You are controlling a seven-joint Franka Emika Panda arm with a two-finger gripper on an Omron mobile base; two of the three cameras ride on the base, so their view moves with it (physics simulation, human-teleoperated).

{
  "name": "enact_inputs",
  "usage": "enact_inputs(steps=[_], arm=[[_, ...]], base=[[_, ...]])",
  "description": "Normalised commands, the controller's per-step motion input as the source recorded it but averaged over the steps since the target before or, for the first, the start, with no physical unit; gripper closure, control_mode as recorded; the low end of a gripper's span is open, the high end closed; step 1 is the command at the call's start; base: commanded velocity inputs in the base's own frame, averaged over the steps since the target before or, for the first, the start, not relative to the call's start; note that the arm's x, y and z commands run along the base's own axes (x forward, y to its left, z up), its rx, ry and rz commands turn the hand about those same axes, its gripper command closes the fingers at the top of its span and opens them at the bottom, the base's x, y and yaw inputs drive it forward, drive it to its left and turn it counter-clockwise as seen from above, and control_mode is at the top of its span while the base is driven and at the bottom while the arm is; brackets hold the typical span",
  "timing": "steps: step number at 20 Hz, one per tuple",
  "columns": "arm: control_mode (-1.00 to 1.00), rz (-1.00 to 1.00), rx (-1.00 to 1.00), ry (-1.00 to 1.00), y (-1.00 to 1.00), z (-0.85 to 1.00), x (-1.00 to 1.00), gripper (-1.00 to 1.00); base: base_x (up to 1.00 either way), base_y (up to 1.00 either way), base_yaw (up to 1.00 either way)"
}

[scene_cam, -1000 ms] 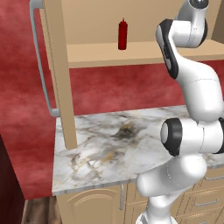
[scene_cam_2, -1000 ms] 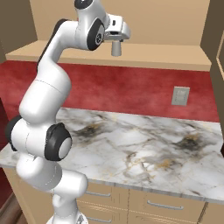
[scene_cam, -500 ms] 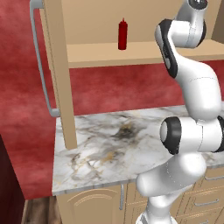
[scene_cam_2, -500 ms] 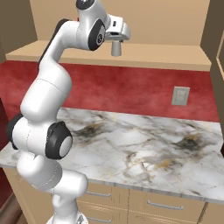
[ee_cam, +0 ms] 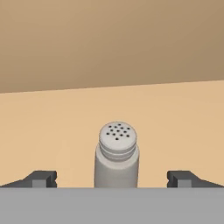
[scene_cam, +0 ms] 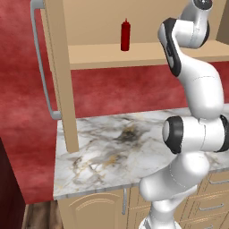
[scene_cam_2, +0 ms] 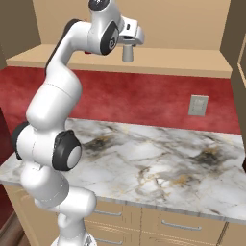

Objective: Collect the paprika, ketchup, and shaker from the cabinet and place them next to the stove.

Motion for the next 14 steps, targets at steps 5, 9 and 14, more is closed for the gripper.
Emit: enact_inputs(steps=[5, 9, 14], arm=[[-1.00, 0.00, 0.01, 0.00, 0.00, 0.00, 0.09, -1.00], [-1.00, 0.00, 0.00, 0.00, 0.00, 0.00, 0.13, -1.00], [-1.00, 0.00, 0.00, 0.00, -0.02, 0.00, 0.10, -1.00]], base=[[0.00, 0.00, 0.00], [0.00, 0.00, 0.00], [0.00, 0.00, 0.00]])
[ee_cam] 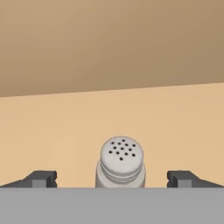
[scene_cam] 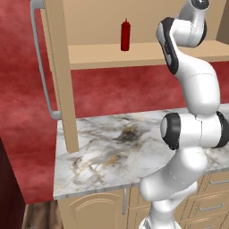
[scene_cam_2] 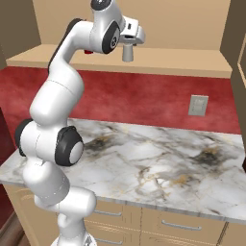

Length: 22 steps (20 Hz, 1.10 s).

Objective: Collect the paprika, ketchup, and shaker from the cabinet and place them next to the stove.

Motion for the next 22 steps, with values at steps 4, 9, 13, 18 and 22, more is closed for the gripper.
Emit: enact_inputs(steps=[4, 9, 13, 18, 22], arm=[[-1.00, 0.00, 0.02, 0.00, -0.14, -0.06, 0.02, -1.00], [-1.00, 0.00, 0.01, 0.00, -0.09, -0.08, 0.00, -1.00], [-1.00, 0.00, 0.00, 0.00, 0.00, -0.05, 0.07, -1.00], [-1.00, 0.00, 0.00, 0.00, 0.00, -0.01, 0.13, -1.00], [-1.00, 0.00, 0.00, 0.00, 0.00, -0.06, 0.04, 1.00]], base=[[0.00, 0.00, 0.00], [0.00, 0.00, 0.00], [0.00, 0.00, 0.00], [0.00, 0.00, 0.00], [0.00, 0.00, 0.00]])
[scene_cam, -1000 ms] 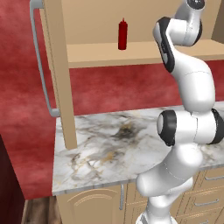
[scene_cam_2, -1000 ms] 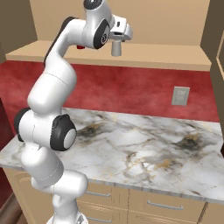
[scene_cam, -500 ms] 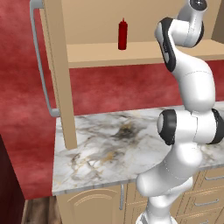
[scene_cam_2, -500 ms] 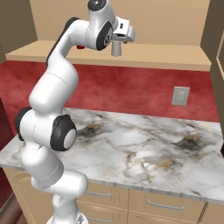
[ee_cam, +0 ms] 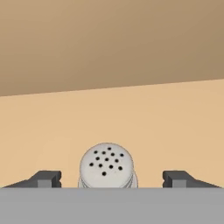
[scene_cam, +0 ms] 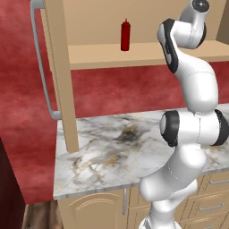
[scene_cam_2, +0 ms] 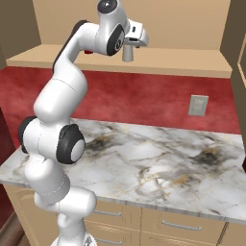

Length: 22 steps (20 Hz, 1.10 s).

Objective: Collect the paprika, ketchup, and shaker from the cabinet and place them next to the stove.

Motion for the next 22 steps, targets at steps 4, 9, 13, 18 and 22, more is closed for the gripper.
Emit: enact_inputs(steps=[4, 9, 13, 18, 22], arm=[[-1.00, 0.00, 0.00, 0.00, 0.00, -0.11, 0.00, 1.00], [-1.00, 0.00, 0.00, 0.01, 0.00, -0.11, 0.00, 1.00], [-1.00, 0.00, 0.00, 0.00, 0.00, -0.03, 0.00, 1.00], [-1.00, 0.00, 0.00, 0.00, 0.00, 0.00, 0.00, 1.00], [-1.00, 0.00, 0.00, 0.00, 0.00, 0.00, 0.00, 1.00]], base=[[0.00, 0.00, 0.00], [0.00, 0.00, 0.00], [0.00, 0.00, 0.00], [0.00, 0.00, 0.00], [0.00, 0.00, 0.00]])
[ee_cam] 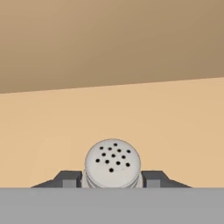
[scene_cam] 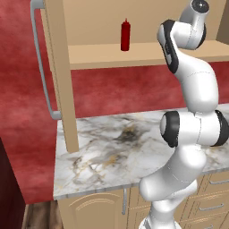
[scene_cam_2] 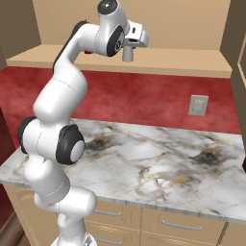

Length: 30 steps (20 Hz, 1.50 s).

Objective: Collect the paprika, ketchup, and shaker from the cabinet and place them next to the stove.

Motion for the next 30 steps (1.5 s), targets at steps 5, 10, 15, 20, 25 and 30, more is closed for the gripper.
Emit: enact_inputs(steps=[5, 10, 15, 20, 25, 30], arm=[[-1.00, 0.00, 0.00, 0.00, 0.00, 0.00, 0.00, 1.00], [-1.00, 0.00, 0.00, -0.03, 0.00, -0.05, -0.33, 1.00], [-1.00, 0.00, 0.00, -0.06, 0.03, -0.08, -0.90, 1.00], [-1.00, 0.00, 0.00, -0.06, 0.06, -0.08, -1.00, 1.00], [-1.00, 0.00, 0.00, -0.11, 0.06, -0.06, -1.00, 1.00], [-1.00, 0.00, 0.00, -0.08, 0.10, -0.21, -1.00, 1.00]], base=[[0.00, 0.00, 0.00], [0.00, 0.00, 0.00], [0.00, 0.00, 0.00], [0.00, 0.00, 0.00], [0.00, 0.00, 0.00], [0.00, 0.00, 0.00]])
